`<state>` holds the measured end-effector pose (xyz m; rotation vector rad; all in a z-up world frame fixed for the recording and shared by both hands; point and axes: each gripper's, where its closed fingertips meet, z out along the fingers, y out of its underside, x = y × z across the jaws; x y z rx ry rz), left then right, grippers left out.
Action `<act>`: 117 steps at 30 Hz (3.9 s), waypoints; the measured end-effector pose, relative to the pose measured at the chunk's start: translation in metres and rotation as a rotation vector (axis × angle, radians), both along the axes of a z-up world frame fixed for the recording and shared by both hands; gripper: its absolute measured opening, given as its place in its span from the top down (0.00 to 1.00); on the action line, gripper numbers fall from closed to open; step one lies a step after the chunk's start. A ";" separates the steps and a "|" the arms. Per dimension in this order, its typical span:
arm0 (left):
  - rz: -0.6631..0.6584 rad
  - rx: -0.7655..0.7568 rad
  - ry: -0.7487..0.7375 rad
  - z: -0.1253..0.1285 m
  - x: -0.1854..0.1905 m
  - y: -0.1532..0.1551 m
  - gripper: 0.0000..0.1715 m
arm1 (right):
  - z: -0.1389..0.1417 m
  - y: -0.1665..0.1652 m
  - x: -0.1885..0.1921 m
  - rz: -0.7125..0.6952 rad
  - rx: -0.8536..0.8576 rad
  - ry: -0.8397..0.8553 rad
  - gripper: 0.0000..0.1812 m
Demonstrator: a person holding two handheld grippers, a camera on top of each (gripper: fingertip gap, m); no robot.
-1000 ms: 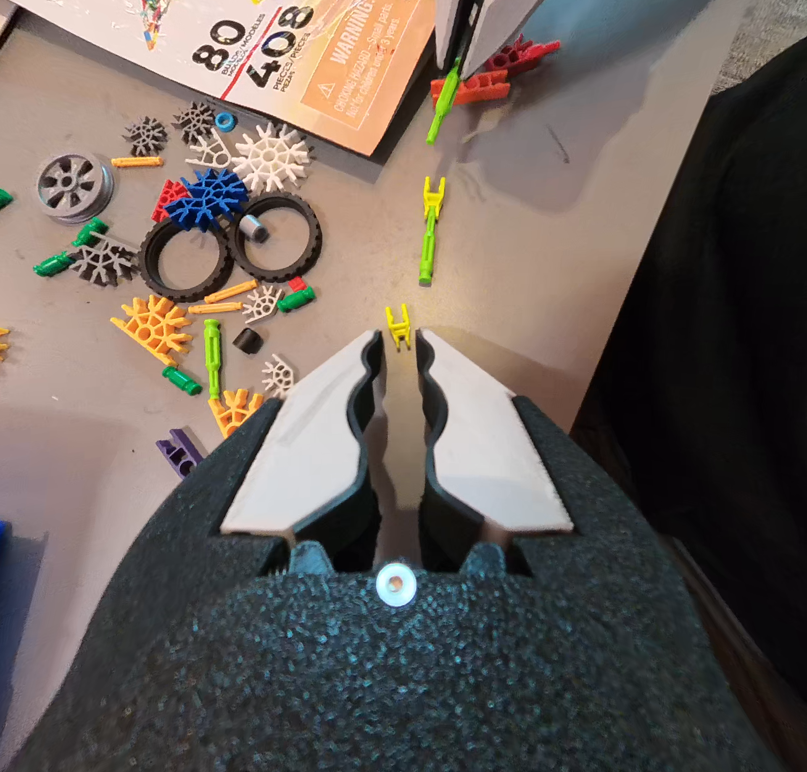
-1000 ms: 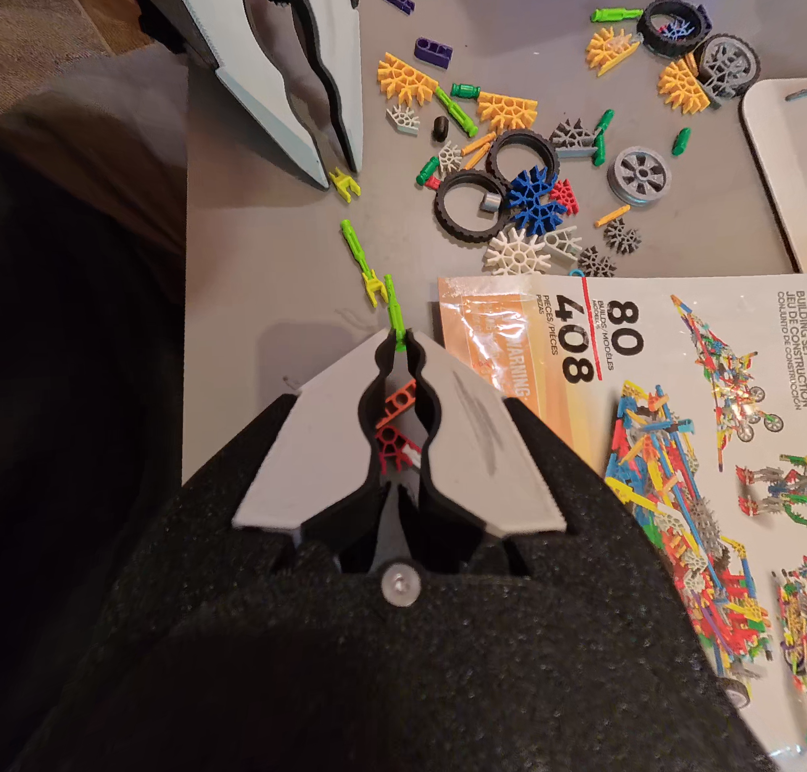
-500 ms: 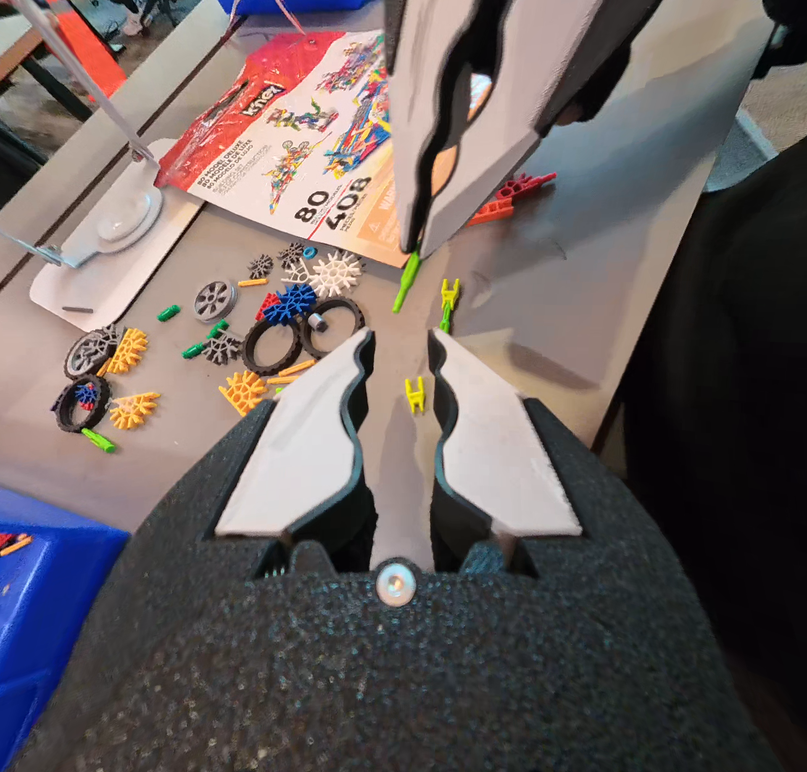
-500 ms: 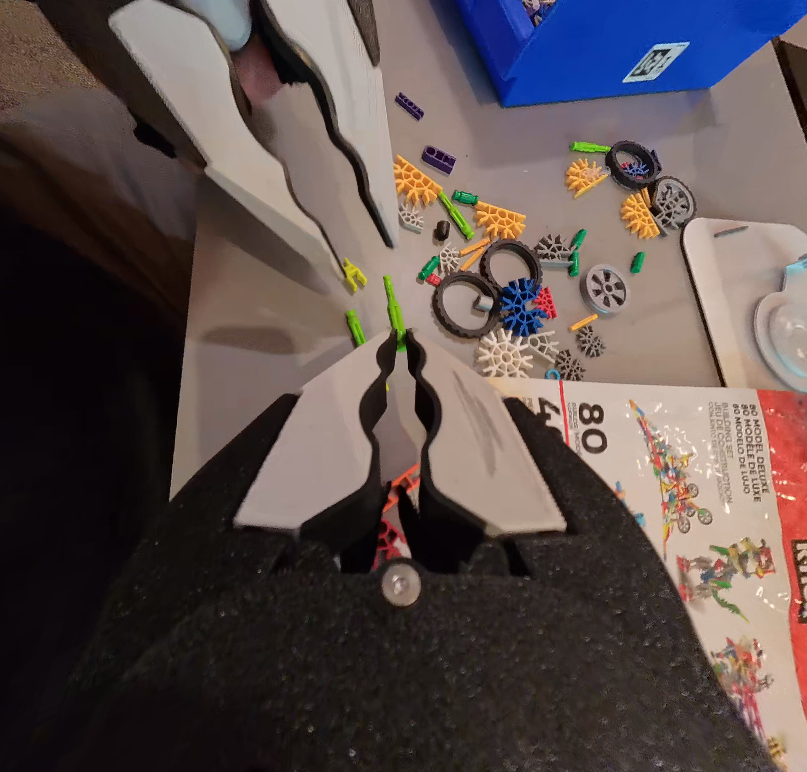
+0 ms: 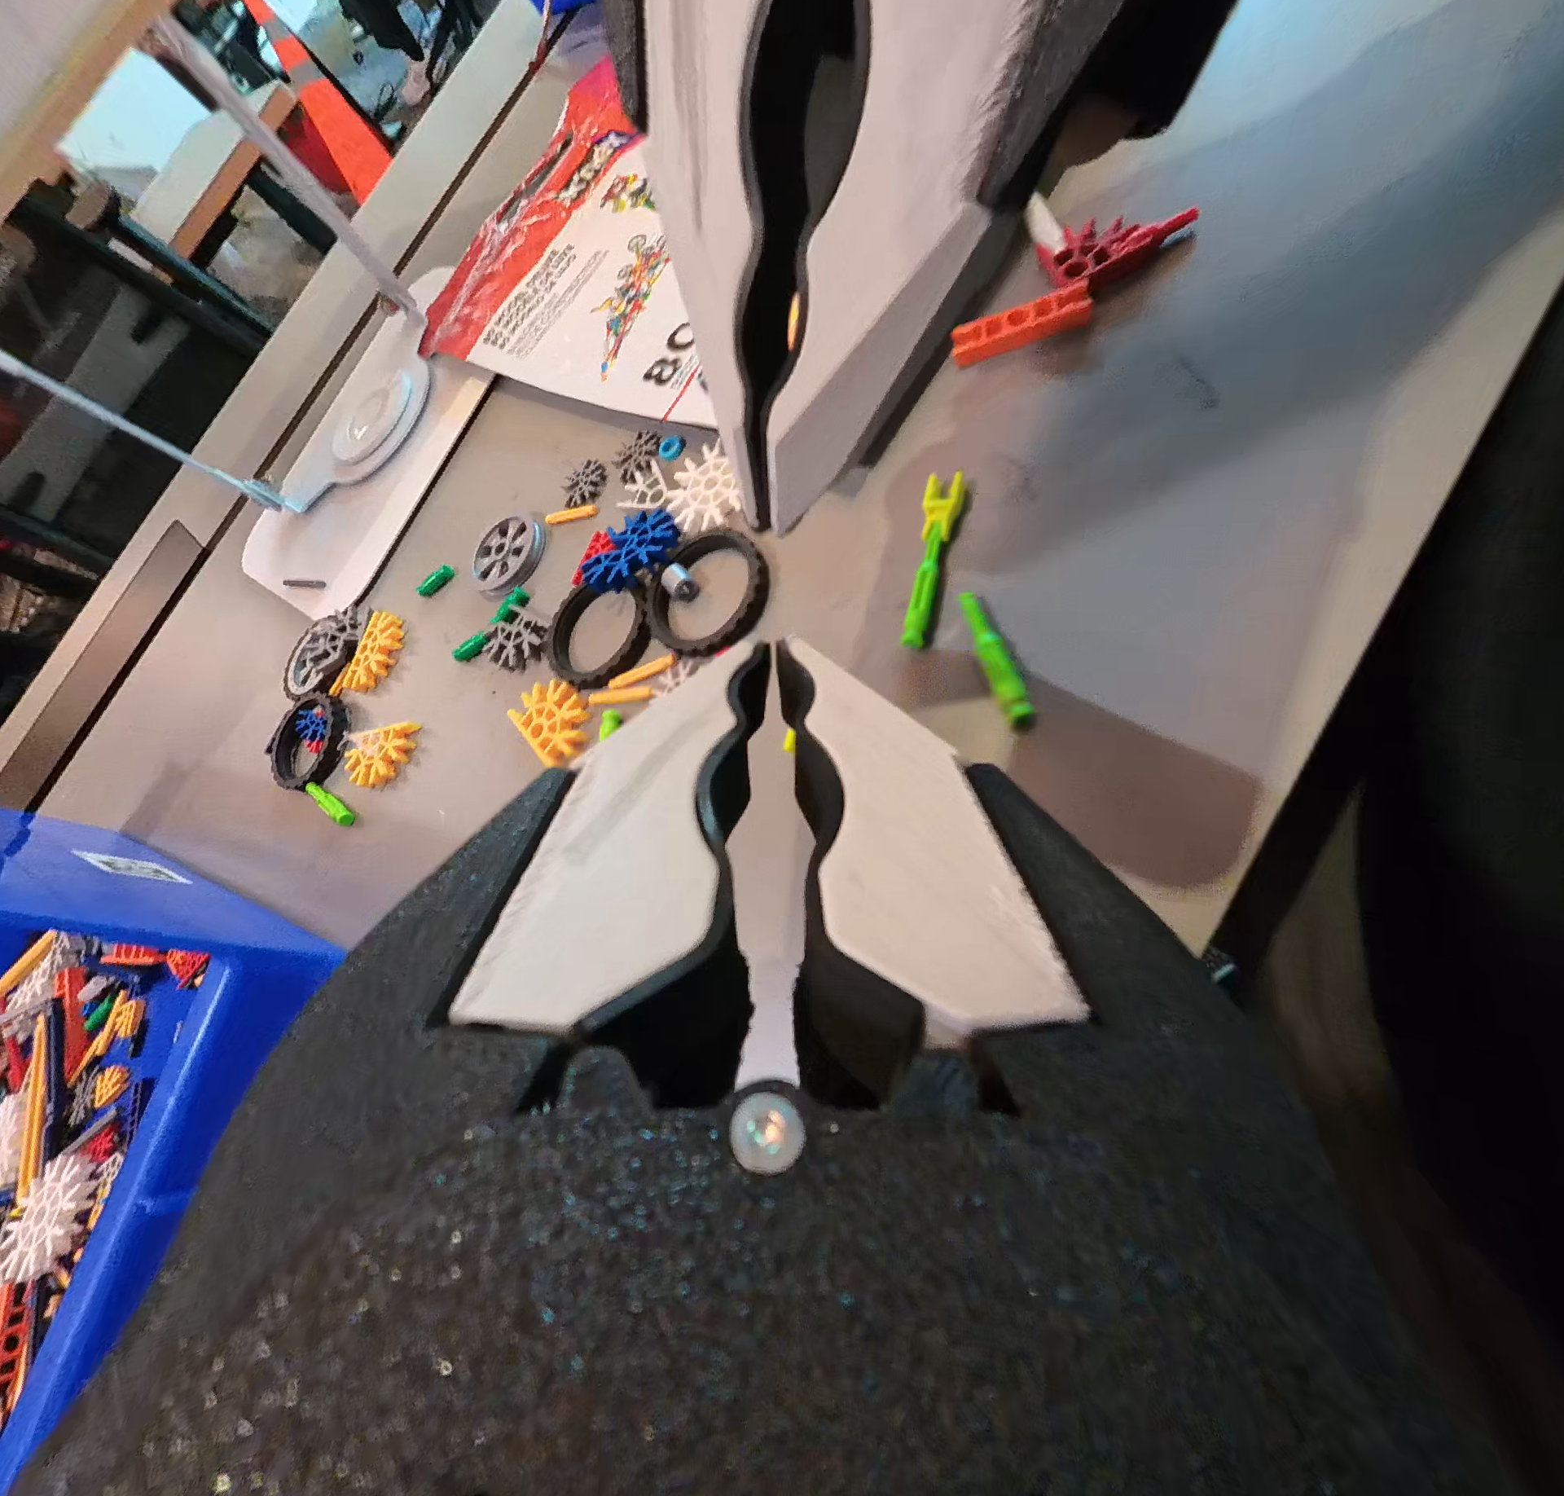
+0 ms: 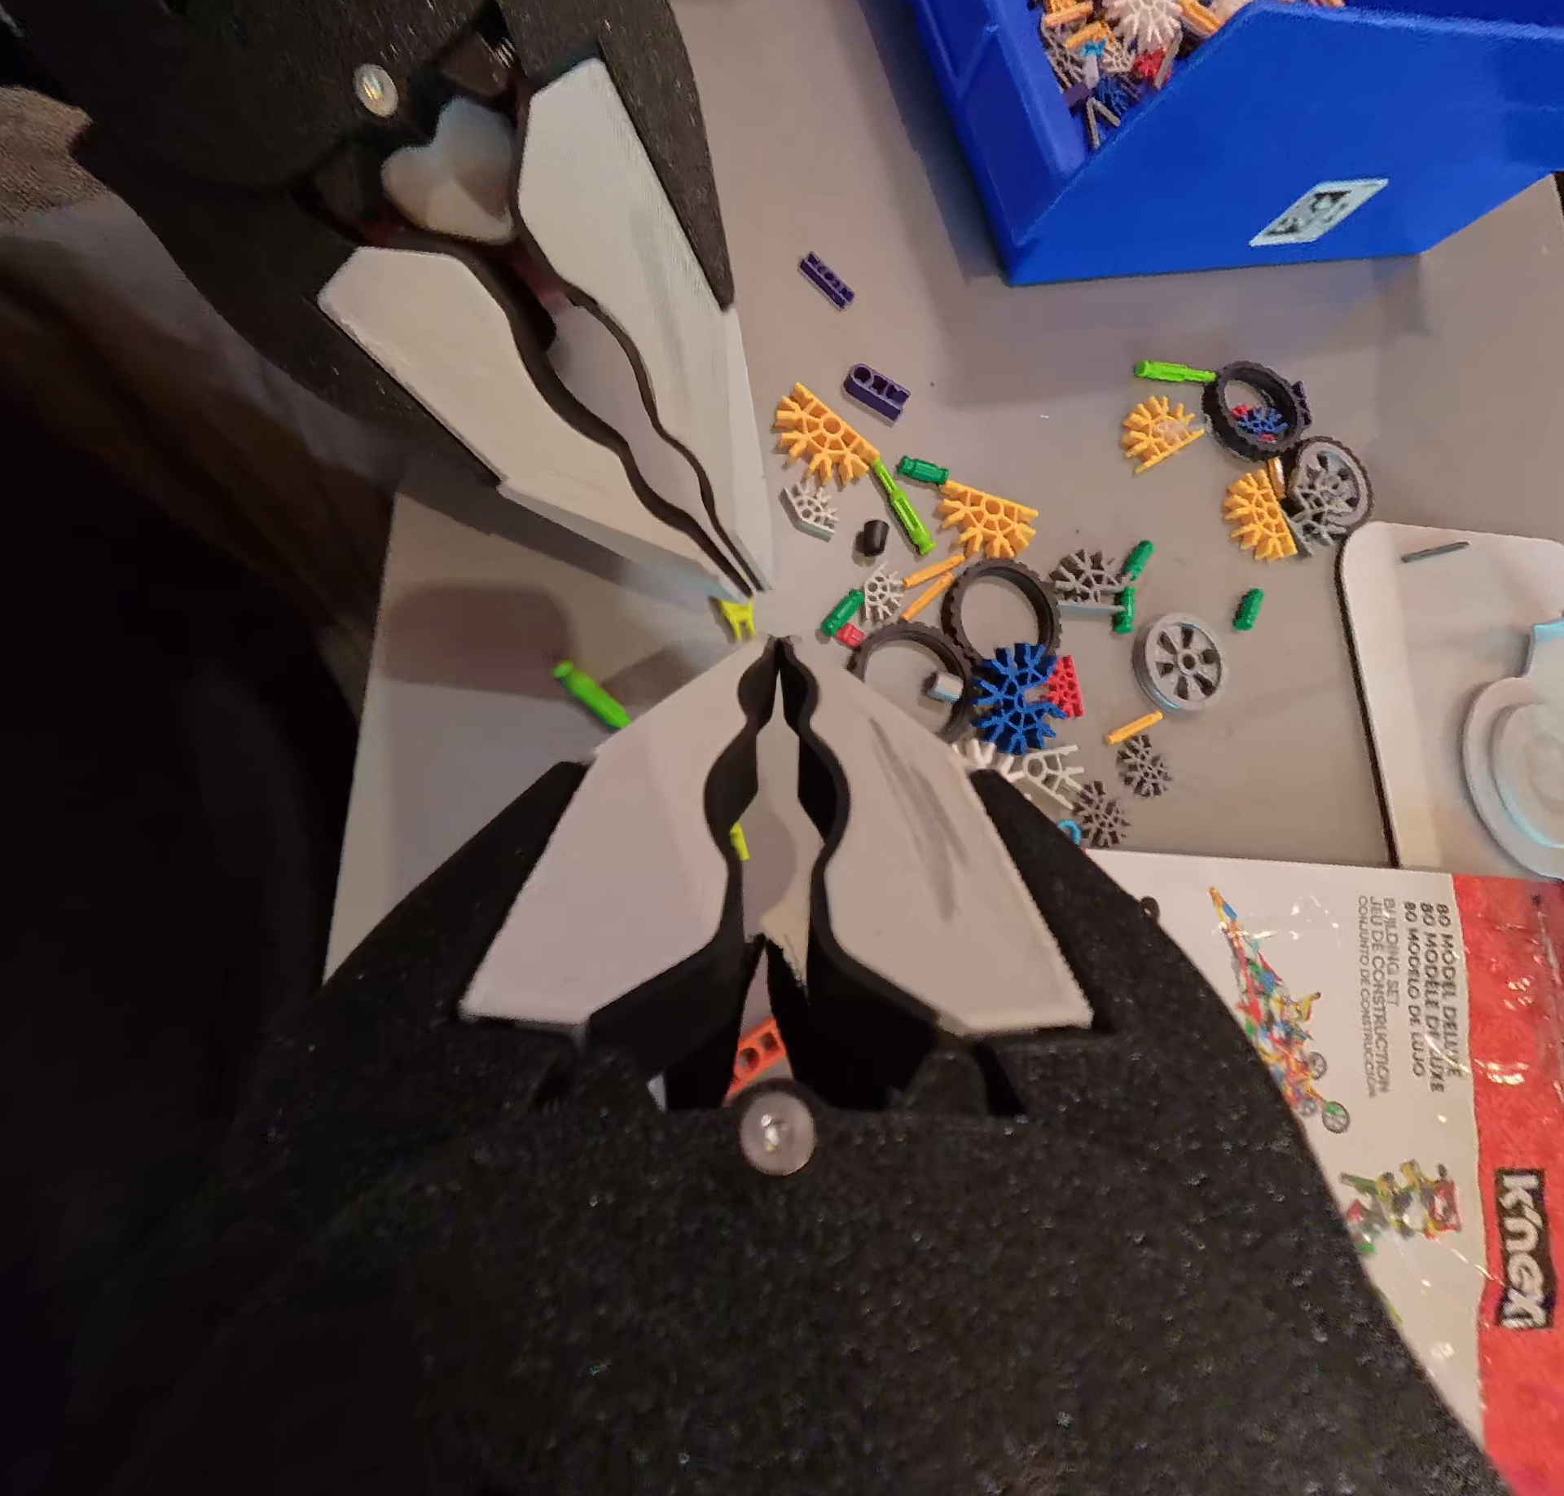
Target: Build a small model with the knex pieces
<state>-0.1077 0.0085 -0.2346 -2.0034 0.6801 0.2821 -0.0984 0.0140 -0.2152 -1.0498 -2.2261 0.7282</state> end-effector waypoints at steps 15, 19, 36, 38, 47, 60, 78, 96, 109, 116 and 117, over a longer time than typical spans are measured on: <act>0.024 -0.016 -0.103 -0.006 -0.009 -0.019 0.95 | -0.040 -0.018 0.073 0.097 -0.010 -0.185 0.88; 0.019 -0.053 -0.067 -0.013 -0.010 -0.020 0.95 | -0.053 -0.025 0.070 0.119 0.016 -0.190 0.94; -0.022 -0.185 -0.082 -0.024 -0.017 -0.011 0.91 | -0.026 0.009 0.024 -0.008 -0.028 -0.117 1.00; -0.036 -0.250 -0.108 -0.031 -0.014 -0.013 0.92 | -0.025 0.013 0.026 -0.017 -0.031 -0.112 1.00; -0.210 -0.291 -0.234 -0.027 0.042 -0.032 0.87 | -0.022 0.022 0.046 -0.069 -0.088 -0.094 1.00; -0.350 -0.287 0.126 -0.027 0.003 0.000 0.83 | -0.028 0.012 0.053 -0.073 -0.104 -0.100 1.00; -0.273 -0.361 -0.020 -0.026 0.007 -0.021 0.88 | -0.033 0.038 0.109 -0.083 -0.038 -0.160 0.94; -0.307 -0.408 -0.112 -0.033 0.020 -0.023 0.91 | -0.049 0.046 0.115 -0.158 0.011 -0.211 1.00; -0.323 -0.375 -0.048 -0.029 0.009 -0.008 0.81 | -0.053 0.042 0.114 -0.152 0.011 -0.233 0.98; -0.390 -0.439 -0.069 -0.033 0.016 -0.008 0.86 | -0.047 0.036 0.111 -0.128 -0.007 -0.202 0.98; -0.390 -0.444 -0.072 -0.033 0.016 -0.009 0.87 | -0.046 0.035 0.111 -0.126 -0.011 -0.199 0.98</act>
